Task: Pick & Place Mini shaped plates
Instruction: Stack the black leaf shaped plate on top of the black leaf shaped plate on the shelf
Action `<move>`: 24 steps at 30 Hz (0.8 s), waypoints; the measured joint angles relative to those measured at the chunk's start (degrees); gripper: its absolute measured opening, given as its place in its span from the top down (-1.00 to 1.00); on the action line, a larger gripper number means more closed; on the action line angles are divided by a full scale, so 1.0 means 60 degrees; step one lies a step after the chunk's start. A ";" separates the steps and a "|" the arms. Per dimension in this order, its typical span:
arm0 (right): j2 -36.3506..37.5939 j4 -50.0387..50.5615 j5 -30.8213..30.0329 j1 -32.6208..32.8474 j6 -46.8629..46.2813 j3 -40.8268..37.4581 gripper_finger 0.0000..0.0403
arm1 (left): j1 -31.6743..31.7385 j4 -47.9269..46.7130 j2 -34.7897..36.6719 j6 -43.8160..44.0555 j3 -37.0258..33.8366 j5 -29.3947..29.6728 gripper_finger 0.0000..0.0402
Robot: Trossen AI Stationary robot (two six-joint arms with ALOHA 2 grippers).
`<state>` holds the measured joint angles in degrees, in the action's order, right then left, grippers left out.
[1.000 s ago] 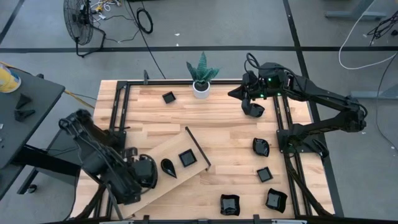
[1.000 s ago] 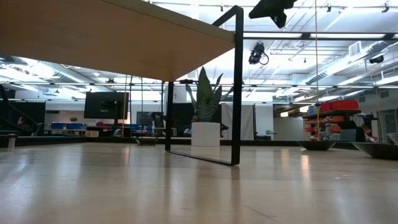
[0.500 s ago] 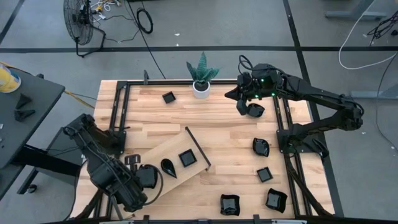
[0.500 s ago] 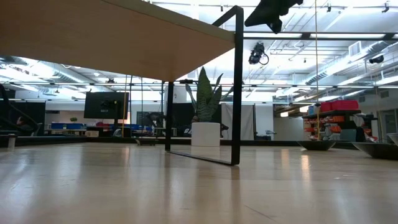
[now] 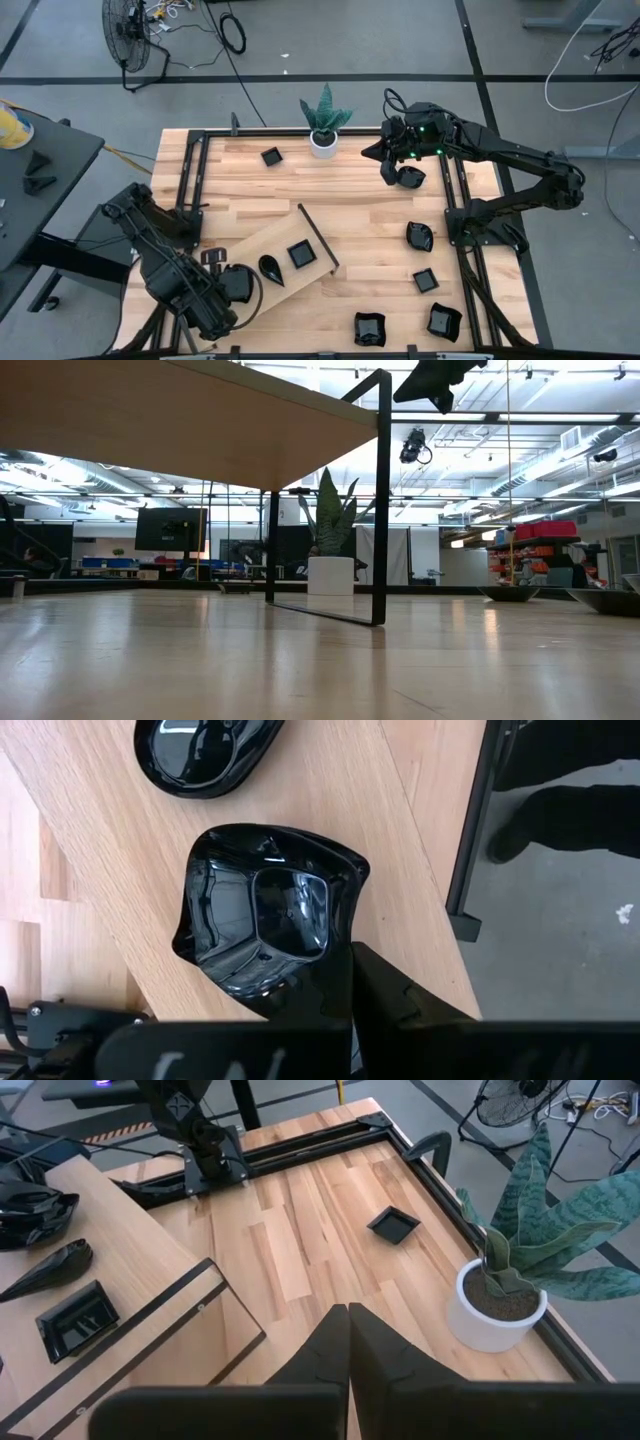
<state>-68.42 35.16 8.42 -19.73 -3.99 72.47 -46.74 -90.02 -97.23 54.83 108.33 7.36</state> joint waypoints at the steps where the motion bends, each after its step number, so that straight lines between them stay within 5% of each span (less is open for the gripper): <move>1: 0.0000 0.0000 -0.0001 0.0002 0.0000 0.0000 0.98 | 0.0000 0.0000 0.0000 0.0000 0.0000 0.0005 1.00; 24: 0.0004 0.0004 0.0002 0.0000 0.0000 0.0000 0.98 | 0.0004 0.0000 0.0004 -0.0459 0.0000 0.0157 1.00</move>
<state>-68.40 35.18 8.43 -19.73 -3.99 72.47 -46.72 -90.02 -97.21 52.07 108.33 8.30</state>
